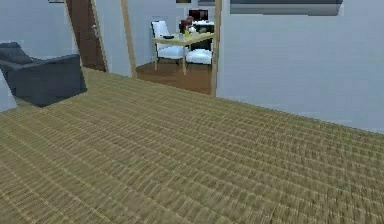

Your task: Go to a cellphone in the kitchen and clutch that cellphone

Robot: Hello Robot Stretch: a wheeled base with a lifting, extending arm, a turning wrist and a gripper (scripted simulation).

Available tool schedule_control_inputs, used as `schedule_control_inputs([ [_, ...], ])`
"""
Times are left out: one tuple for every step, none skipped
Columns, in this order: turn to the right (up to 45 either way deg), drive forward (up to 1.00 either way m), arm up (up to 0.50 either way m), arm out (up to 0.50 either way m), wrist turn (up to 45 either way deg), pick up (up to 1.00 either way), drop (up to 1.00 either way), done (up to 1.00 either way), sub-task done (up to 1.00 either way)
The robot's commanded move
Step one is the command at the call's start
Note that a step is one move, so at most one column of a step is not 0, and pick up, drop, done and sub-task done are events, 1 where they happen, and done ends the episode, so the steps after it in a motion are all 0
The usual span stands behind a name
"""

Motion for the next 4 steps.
schedule_control_inputs([
  [0.0,1.00,0.00,0.00,0.0,0.00,0.00,0.00,0.00],
  [0.0,1.00,0.00,0.00,0.0,0.00,0.00,0.00,0.00],
  [0.0,1.00,0.00,0.00,0.0,0.00,0.00,0.00,0.00],
  [0.0,0.30,0.00,0.00,0.0,0.00,0.00,0.00,0.00],
])
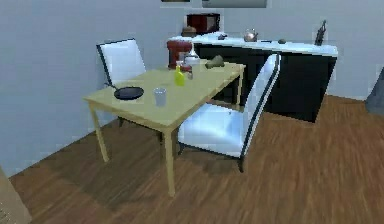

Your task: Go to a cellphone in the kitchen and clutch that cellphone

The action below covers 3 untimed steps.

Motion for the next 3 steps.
schedule_control_inputs([
  [18.0,0.00,0.00,0.00,0.0,0.00,0.00,0.00,0.00],
  [0.0,0.35,0.00,0.00,0.0,0.00,0.00,0.00,0.00],
  [30.0,0.00,0.00,0.00,0.0,0.00,0.00,0.00,0.00],
])
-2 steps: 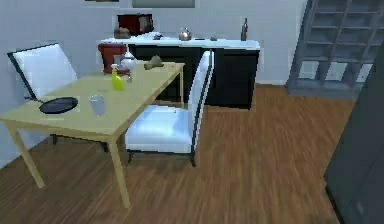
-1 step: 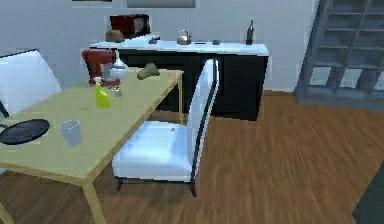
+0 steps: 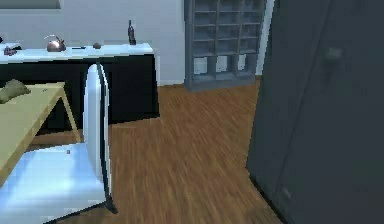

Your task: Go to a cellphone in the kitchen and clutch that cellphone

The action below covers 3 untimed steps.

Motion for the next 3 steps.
schedule_control_inputs([
  [0.0,0.95,0.00,0.00,0.0,0.00,0.00,0.00,0.00],
  [-18.0,0.00,0.00,0.00,0.0,0.00,0.00,0.00,0.00],
  [0.0,0.65,0.00,0.00,0.0,0.00,0.00,0.00,0.00],
])
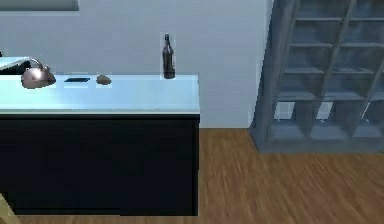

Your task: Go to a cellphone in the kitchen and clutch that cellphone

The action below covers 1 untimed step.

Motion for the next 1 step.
schedule_control_inputs([
  [3.0,0.00,0.00,0.00,0.0,0.00,0.00,0.00,0.00],
])
